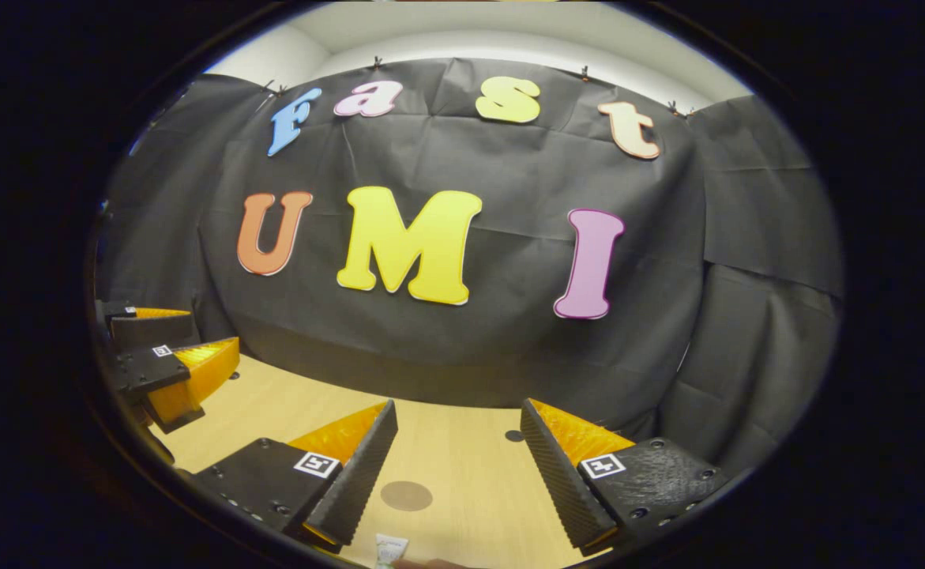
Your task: Put the toothbrush and toothpaste on the desktop into the cup, then pick up the cup and place it on the coaster on the desktop.
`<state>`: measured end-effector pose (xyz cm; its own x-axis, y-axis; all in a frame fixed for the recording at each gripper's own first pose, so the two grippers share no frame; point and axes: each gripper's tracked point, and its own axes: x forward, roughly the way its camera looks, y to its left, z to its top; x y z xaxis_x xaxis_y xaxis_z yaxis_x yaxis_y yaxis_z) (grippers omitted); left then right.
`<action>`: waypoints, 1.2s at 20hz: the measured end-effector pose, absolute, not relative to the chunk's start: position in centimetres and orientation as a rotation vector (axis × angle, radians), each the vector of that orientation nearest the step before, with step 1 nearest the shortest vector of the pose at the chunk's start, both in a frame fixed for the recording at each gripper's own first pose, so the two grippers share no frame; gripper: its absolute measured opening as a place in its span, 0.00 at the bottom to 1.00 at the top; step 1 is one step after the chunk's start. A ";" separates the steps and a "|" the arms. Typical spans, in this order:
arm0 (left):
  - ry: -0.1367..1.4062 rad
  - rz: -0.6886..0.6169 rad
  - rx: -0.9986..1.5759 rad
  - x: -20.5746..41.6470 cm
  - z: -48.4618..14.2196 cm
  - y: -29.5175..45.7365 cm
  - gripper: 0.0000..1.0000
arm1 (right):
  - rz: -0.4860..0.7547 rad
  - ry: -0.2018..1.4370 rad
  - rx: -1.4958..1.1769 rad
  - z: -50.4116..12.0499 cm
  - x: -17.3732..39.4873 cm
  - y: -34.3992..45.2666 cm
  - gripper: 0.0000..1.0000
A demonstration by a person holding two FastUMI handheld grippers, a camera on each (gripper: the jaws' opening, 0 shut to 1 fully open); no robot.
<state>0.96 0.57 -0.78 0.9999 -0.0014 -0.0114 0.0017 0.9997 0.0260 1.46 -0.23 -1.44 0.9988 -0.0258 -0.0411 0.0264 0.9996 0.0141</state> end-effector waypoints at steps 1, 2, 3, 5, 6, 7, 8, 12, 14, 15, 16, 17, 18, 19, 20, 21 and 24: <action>0.015 -0.004 0.027 1.0 -0.8 0.5 0.99 | -0.025 0.043 0.015 -1.5 1.5 -0.2 0.95; 0.015 -0.006 0.028 0.9 -1.0 0.5 0.99 | -0.027 0.045 0.012 -1.7 1.5 -0.2 0.95; 0.013 -0.008 0.029 1.0 -1.0 0.4 0.99 | -0.029 0.048 0.010 -1.8 1.5 -0.2 0.95; 0.015 -0.013 0.026 1.1 -1.2 0.4 0.99 | -0.028 0.056 0.011 -2.2 1.5 -0.2 0.95; 0.024 -0.019 0.021 1.1 -1.6 0.2 0.99 | -0.031 0.061 0.010 -2.5 1.6 -0.2 0.95; 0.041 -0.021 0.017 1.1 -2.4 0.3 0.99 | -0.031 0.068 0.006 -2.8 1.5 -0.1 0.95; 0.063 -0.025 0.023 1.0 -3.5 0.3 0.99 | -0.032 0.076 0.003 -3.2 1.6 0.0 0.95; 0.209 -0.049 0.038 0.4 -10.7 0.0 0.99 | -0.044 0.127 -0.020 -6.3 1.6 0.0 0.95; 0.304 -0.058 0.028 -0.4 -14.7 -0.1 0.99 | -0.046 0.167 -0.036 -8.4 1.4 0.0 0.95; 0.359 -0.072 0.018 -0.9 -16.9 -0.4 1.00 | -0.046 0.191 -0.044 -9.4 1.2 0.1 0.95; 0.405 -0.084 0.013 -1.4 -19.0 -0.9 0.99 | -0.041 0.215 -0.051 -10.6 1.1 0.3 0.95; 0.455 -0.091 0.015 -2.0 -21.4 -1.2 0.99 | -0.038 0.244 -0.061 -11.9 1.0 0.4 0.95; 0.509 -0.100 0.018 -2.6 -23.8 -1.4 1.00 | -0.034 0.276 -0.069 -13.4 0.8 0.4 0.95; 0.569 -0.109 0.018 -3.5 -26.5 -1.8 1.00 | -0.027 0.315 -0.074 -14.9 0.6 0.5 0.95; 0.623 -0.113 0.011 -4.2 -28.5 -2.2 1.00 | -0.020 0.360 -0.075 -16.4 0.3 0.7 0.95; 0.670 -0.119 -0.002 -4.8 -30.4 -2.5 1.00 | -0.012 0.400 -0.073 -17.7 0.1 1.0 0.95; 0.767 -0.104 -0.054 -6.0 -33.8 -3.0 1.00 | 0.013 0.490 -0.074 -20.3 -1.1 1.4 0.95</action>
